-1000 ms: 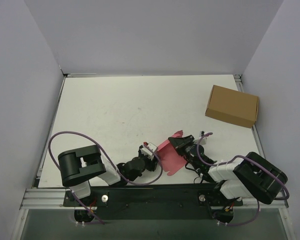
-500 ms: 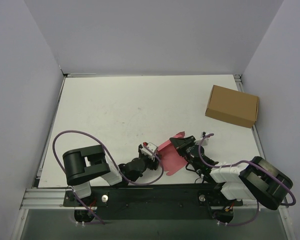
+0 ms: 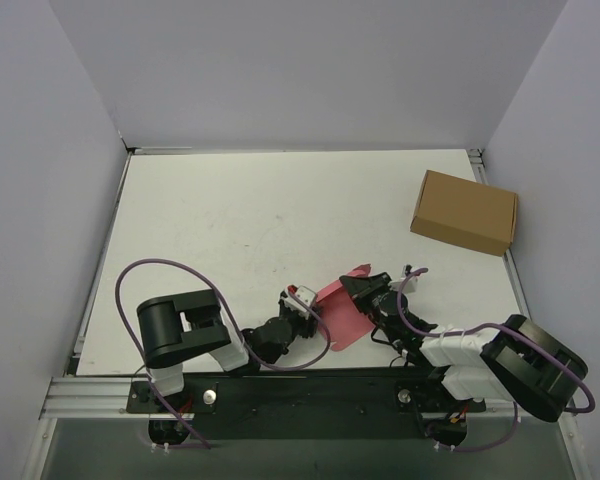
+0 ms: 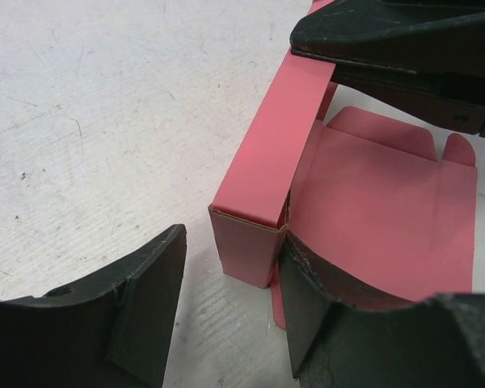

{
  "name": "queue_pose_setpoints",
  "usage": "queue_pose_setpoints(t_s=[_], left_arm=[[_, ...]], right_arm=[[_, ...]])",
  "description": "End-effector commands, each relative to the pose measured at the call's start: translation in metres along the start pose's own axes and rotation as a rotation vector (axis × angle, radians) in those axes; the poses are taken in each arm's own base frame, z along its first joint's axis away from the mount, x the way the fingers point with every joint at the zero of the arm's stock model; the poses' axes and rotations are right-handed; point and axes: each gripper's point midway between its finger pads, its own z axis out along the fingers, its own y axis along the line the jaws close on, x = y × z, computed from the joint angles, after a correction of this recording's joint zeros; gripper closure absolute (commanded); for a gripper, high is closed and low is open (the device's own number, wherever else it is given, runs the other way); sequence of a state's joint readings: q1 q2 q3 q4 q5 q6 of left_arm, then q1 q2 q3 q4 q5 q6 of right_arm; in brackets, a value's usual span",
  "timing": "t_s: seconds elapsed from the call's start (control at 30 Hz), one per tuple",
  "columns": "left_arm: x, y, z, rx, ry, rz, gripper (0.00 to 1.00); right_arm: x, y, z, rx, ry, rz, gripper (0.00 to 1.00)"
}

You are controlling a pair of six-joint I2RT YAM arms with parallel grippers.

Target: Fold the paper box

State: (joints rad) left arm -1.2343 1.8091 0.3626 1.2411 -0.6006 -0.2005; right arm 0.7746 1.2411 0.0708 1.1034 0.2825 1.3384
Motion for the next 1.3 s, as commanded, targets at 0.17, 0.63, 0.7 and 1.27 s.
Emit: queue_pose_setpoints(t_s=[0.17,0.63,0.7,1.27], left_arm=[[-0.022,0.015,0.009,-0.174,-0.103,0.076,0.50],[-0.027,0.026,0.003,-0.314,-0.113,0.186,0.76],[-0.027,0.027,0.003,-0.315,-0.110,0.185,0.77],[-0.022,0.013,0.006,-0.242,-0.017,0.067,0.81]], right_arm=[[0.012,-0.074,-0.026,0.196,0.053,-0.125,1.00],[0.020,-0.066,-0.021,0.200,0.067,-0.136,0.86],[0.023,-0.062,-0.020,0.189,0.074,-0.136,0.81],[0.033,-0.031,-0.012,0.111,0.078,-0.148,0.55]])
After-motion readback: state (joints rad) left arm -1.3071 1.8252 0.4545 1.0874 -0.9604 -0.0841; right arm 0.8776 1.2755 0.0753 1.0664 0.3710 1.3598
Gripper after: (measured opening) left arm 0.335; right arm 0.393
